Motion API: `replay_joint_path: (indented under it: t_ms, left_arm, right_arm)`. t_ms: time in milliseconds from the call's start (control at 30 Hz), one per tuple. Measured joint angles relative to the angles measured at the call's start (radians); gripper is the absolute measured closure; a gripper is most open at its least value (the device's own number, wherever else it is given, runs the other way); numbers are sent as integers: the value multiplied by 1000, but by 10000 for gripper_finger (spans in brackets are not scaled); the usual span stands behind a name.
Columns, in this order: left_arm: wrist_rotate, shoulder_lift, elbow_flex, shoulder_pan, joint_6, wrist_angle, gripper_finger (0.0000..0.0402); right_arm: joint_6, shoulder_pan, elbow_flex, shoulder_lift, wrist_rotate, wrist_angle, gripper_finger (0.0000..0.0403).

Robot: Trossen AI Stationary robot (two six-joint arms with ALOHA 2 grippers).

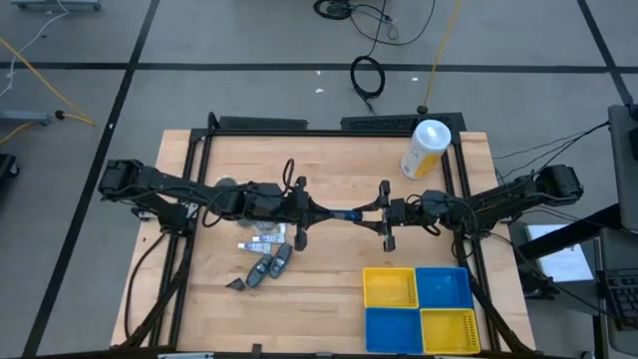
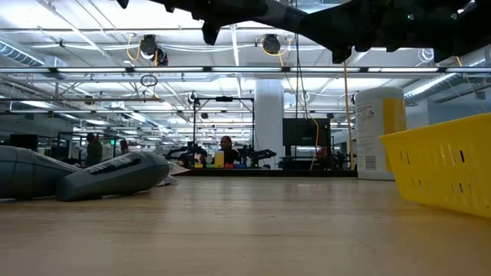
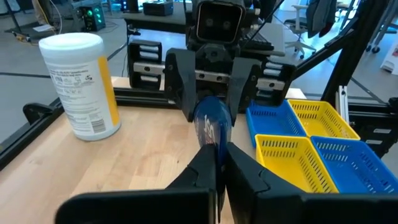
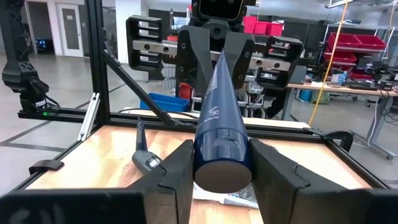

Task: Pick & Place Travel size toiletries
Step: Put the black shave cream into the bottom yellow bin

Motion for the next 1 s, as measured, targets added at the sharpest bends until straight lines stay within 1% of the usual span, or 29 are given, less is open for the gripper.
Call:
replay_joint_path:
  t_ms: [67, 133, 233, 300, 467, 567, 667, 767, 867, 1000]
  left_arm:
    - [0, 0, 0, -5, 0, -10, 373]
    - [1, 0, 0, -13, 7, -16, 355]
    - [-4, -1, 0, -27, 34, -20, 319]
    - [-9, -12, 0, -35, 45, -30, 292]
    - [-10, -60, 0, -49, 38, -82, 234]
    - [-10, -90, 0, -57, 12, -128, 210]
    - [-10, -106, 0, -58, -11, -152, 196]
    - [-11, -110, 0, -58, -23, -176, 191]
    - [-11, -111, 0, -58, -43, -197, 190]
    - [-11, -110, 0, -57, -46, -206, 190]
  right_arm:
    - [3, 0, 0, -26, -1, -44, 285]
    - [23, 0, 0, -55, -24, -82, 285]
    - [45, 1, 0, -113, -55, -166, 285]
    - [73, 0, 0, -161, -84, -252, 285]
    - [166, 11, 0, -305, -221, -507, 285]
    - [220, 54, 0, -386, -264, -617, 285]
    - [278, 114, 0, -455, -302, -716, 285]
    - [373, 189, 0, -497, -321, -795, 285]
    - [524, 271, 0, -503, -339, -835, 285]
    - [764, 401, 0, -470, -314, -838, 285]
